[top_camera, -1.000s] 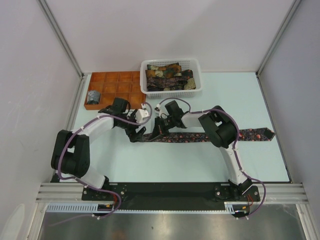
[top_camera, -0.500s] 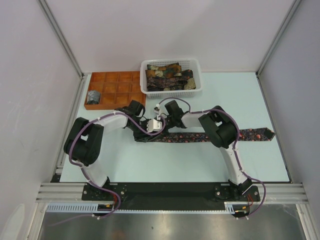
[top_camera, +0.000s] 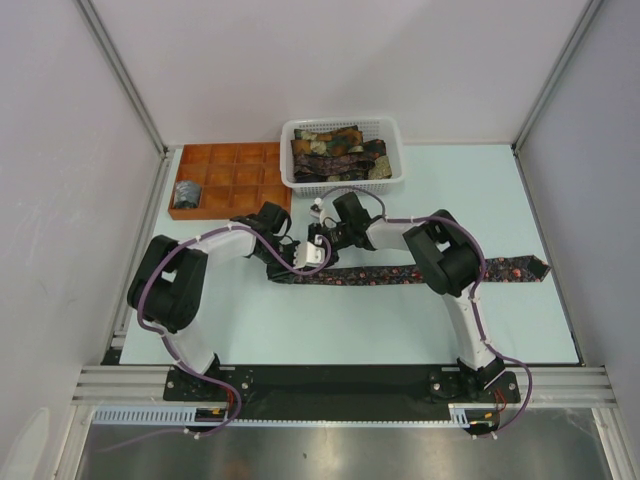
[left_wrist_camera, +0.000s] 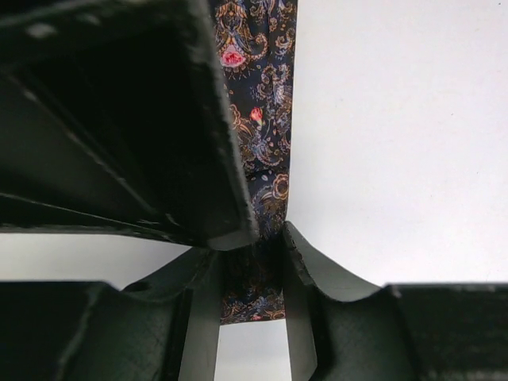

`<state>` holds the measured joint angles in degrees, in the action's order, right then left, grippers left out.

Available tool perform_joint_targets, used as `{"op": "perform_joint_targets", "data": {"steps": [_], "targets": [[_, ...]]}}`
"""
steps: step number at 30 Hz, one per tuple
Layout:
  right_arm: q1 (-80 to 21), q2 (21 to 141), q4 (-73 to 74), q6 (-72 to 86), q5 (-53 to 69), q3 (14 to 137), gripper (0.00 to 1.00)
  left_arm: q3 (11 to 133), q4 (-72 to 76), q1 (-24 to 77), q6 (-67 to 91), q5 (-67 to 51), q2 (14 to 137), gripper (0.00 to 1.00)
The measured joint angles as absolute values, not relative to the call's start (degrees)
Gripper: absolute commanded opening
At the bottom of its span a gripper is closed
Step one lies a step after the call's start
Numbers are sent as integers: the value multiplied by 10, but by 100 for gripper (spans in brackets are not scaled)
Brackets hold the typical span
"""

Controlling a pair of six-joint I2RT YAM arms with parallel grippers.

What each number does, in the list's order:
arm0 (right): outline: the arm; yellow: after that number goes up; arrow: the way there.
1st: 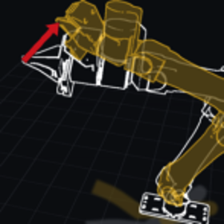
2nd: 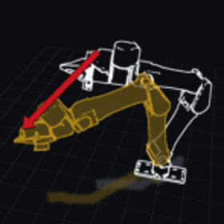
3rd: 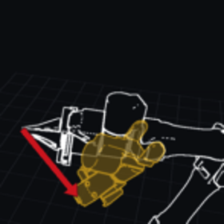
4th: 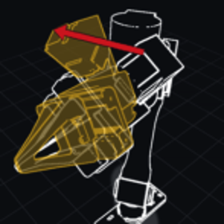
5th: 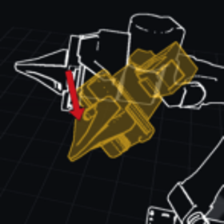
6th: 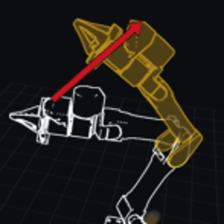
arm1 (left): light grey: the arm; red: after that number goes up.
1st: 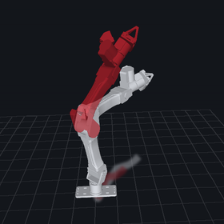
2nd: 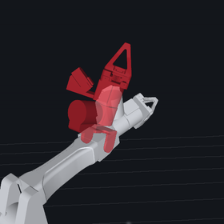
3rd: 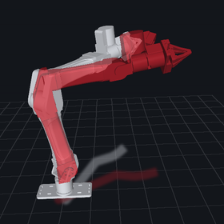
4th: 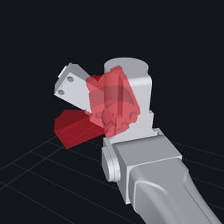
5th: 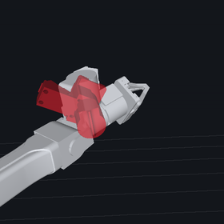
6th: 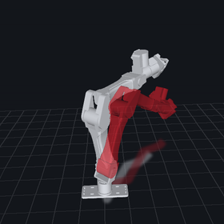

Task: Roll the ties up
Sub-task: Roll the tie at the center of the board.

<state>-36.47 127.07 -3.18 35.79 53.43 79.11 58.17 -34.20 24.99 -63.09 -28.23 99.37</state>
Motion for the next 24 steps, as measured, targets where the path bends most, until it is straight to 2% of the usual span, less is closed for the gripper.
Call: {"op": "perform_joint_targets", "data": {"steps": [5, 10, 11, 12, 15, 18, 24], "targets": [[-365, 1271, -22, 344, 534, 801, 17, 582, -342, 250, -630, -282, 994, 38], [-367, 1271, -6, 323, 529, 808, 0, 582, -340, 250, -630, -282, 994, 46], [-367, 1271, -1, 318, 528, 809, 0, 581, -339, 250, -630, -281, 994, 51], [-367, 1271, 6, 312, 525, 812, 0, 581, -337, 250, -628, -281, 993, 61], [-366, 1271, 22, 294, 515, 816, 0, 577, -336, 246, -614, -281, 988, 72], [-366, 1273, 35, 281, 502, 816, 0, 570, -342, 230, -571, -291, 973, 77], [-366, 1283, 54, 267, 486, 816, 0, 569, -347, 149, -430, -340, 913, 79]]}}
